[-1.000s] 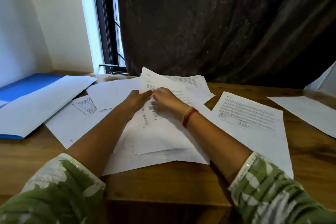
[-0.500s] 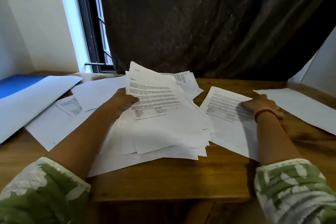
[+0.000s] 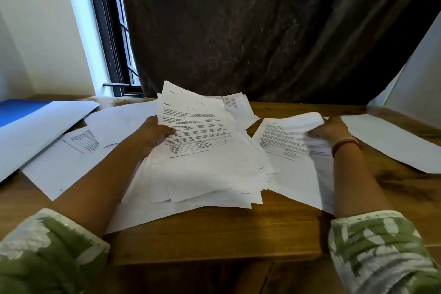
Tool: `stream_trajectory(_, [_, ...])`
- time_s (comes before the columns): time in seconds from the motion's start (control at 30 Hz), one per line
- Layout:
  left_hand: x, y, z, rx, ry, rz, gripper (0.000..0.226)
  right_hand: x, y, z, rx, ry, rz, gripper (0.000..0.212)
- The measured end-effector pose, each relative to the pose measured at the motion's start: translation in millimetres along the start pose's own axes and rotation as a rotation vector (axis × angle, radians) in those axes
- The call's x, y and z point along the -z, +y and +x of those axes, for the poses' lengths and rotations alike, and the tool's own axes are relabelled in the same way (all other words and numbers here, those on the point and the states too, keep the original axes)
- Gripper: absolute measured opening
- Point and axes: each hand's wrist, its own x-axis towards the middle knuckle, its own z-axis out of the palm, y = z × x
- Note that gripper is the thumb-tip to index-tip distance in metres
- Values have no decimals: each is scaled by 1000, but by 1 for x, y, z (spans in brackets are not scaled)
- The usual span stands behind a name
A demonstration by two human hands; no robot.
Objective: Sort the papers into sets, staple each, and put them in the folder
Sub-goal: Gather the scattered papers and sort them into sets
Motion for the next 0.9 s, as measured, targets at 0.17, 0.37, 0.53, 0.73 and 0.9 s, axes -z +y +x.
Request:
stream_trajectory(0.17, [1, 1, -2, 4, -1, -24, 44, 30, -29, -12, 204, -330, 426, 72])
stream_trajectory(0.37, [4, -2, -4, -10, 73, -85, 43, 32, -21, -15, 48, -490, -235, 80])
stream_trajectory(0.53, [4, -4, -3, -32, 111, -140, 43, 36, -22, -8, 178, -124, -242, 50])
stream_trajectory(0.73, [3, -3, -5, -23, 98, -120, 45, 39, -67, -23, 316, 473, 821, 24])
stream_trajectory(0.9, [2, -1, 0, 8, 83, -38, 41, 12, -63, -19, 44, 311, 919, 37])
